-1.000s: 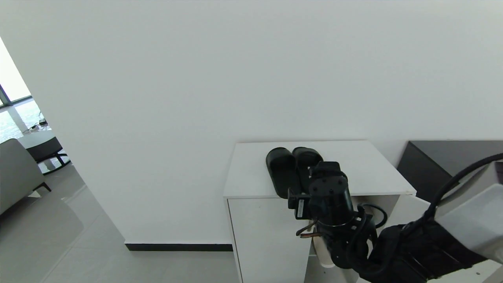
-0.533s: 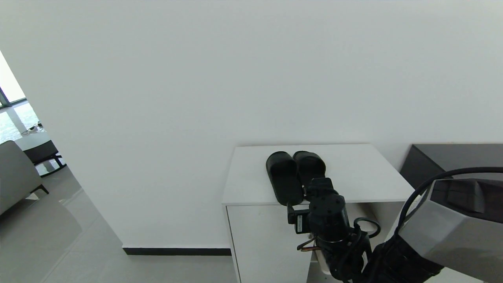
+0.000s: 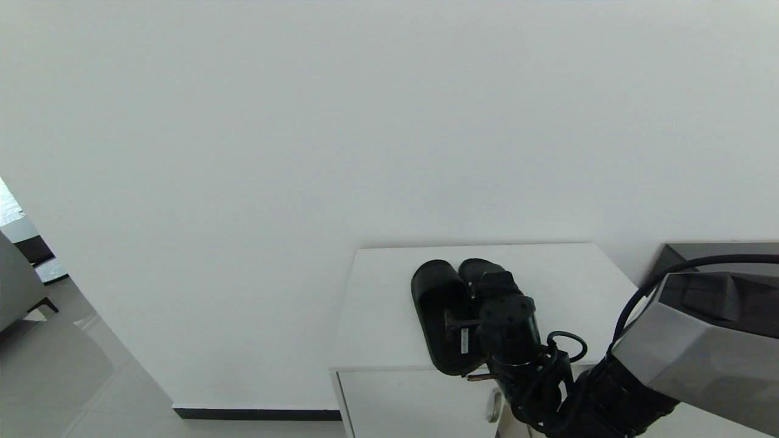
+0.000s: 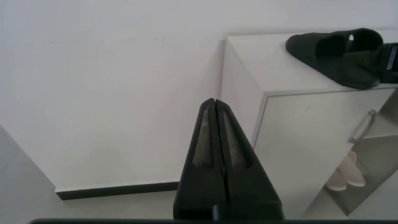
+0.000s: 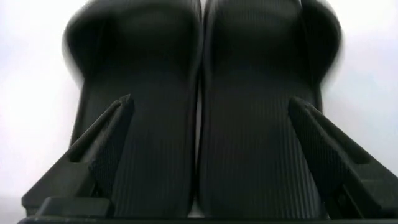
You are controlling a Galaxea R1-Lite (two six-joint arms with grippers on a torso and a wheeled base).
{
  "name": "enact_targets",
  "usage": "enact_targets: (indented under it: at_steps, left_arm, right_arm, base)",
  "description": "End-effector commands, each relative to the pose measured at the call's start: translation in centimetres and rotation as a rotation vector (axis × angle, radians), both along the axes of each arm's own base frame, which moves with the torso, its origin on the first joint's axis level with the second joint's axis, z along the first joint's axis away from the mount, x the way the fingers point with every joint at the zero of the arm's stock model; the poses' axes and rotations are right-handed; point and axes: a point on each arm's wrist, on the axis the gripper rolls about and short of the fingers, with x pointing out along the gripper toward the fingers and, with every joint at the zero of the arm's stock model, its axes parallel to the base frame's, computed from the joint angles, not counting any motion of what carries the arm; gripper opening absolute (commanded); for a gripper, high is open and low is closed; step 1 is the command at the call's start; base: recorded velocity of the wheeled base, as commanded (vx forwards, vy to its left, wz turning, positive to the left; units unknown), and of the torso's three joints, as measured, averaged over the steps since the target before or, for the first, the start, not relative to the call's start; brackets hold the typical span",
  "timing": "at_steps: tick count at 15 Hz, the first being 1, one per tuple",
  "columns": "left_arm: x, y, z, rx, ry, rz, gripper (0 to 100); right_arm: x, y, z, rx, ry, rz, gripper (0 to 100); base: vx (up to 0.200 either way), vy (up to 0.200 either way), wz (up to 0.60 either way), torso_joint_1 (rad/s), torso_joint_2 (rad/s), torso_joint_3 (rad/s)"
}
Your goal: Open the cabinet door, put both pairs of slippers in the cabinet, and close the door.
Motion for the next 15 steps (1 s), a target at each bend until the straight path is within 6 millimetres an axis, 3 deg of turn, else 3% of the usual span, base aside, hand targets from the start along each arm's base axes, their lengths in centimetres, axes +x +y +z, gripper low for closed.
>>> enact_targets:
  at_steps: [1,13,14,15]
  left_arm:
    - [0.0,0.0,0.0,-0.001,0.001,0.0,0]
    - [0.0,0.0,0.0,-0.005,0.001,0.002,0]
    - [0.0,0.0,0.0,-0.005,-0.001,0.002,0]
    - [0.0,0.0,0.0,-0.005,-0.001,0.002,0]
  right_arm:
    - [0.7,0.2,-0.3,-0.01,0.0,-0.003,100]
    - [3.6,0.3,-1.4,-0.006,-0.005,-0.006,100]
    - [3.6,0.4,-1.8,-0.012,0.0,-0.004,0]
    - [3.8,0.5,-1.8,-0.014,-0.005,-0.003,0]
  base:
    - [0.2,0.0,0.0,-0.002,0.01,0.007]
    - [0.0,0.0,0.0,0.0,0.0,0.0]
    - [0.0,0.0,0.0,0.0,0.0,0.0]
    - [0.0,0.0,0.0,0.0,0.0,0.0]
